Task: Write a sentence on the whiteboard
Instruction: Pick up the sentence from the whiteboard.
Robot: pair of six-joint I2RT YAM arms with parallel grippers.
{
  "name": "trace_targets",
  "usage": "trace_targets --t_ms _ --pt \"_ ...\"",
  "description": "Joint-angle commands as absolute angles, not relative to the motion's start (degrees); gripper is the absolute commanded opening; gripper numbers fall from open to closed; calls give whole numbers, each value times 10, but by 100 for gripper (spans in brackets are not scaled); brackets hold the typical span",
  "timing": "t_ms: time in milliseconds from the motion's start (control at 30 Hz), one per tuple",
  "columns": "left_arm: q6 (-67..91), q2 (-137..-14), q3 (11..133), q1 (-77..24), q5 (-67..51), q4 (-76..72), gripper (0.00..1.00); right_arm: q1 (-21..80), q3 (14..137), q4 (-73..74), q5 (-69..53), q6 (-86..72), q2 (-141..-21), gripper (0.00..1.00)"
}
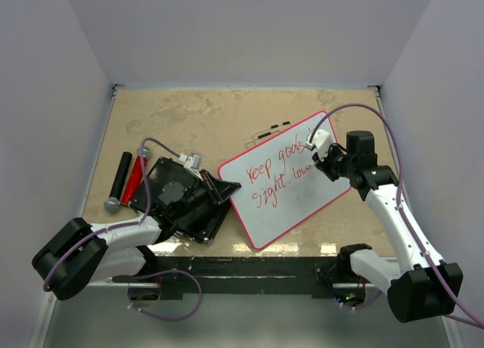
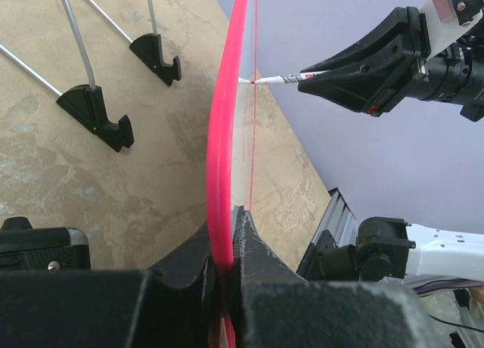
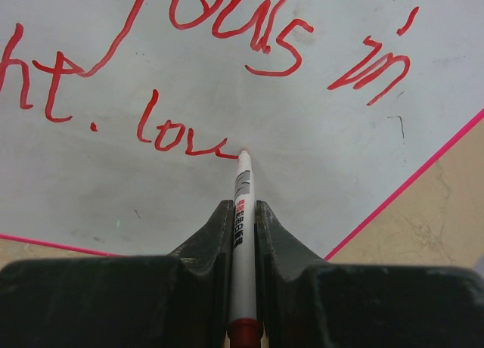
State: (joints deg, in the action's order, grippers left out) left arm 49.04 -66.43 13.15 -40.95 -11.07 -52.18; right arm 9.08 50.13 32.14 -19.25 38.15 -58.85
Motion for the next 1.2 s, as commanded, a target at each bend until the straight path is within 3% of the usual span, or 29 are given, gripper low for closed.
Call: trace_targets --t_ms 0,500,1167 --pt "417 -677 121 -414 -147 -483 0 91 507 301 -231 386 -584 0" --pt "417 -677 125 -415 -146 -481 0 92 500 361 -250 425 -593 0" --pt "416 -678 129 -415 -145 -469 0 91 507 359 -175 388 -577 0"
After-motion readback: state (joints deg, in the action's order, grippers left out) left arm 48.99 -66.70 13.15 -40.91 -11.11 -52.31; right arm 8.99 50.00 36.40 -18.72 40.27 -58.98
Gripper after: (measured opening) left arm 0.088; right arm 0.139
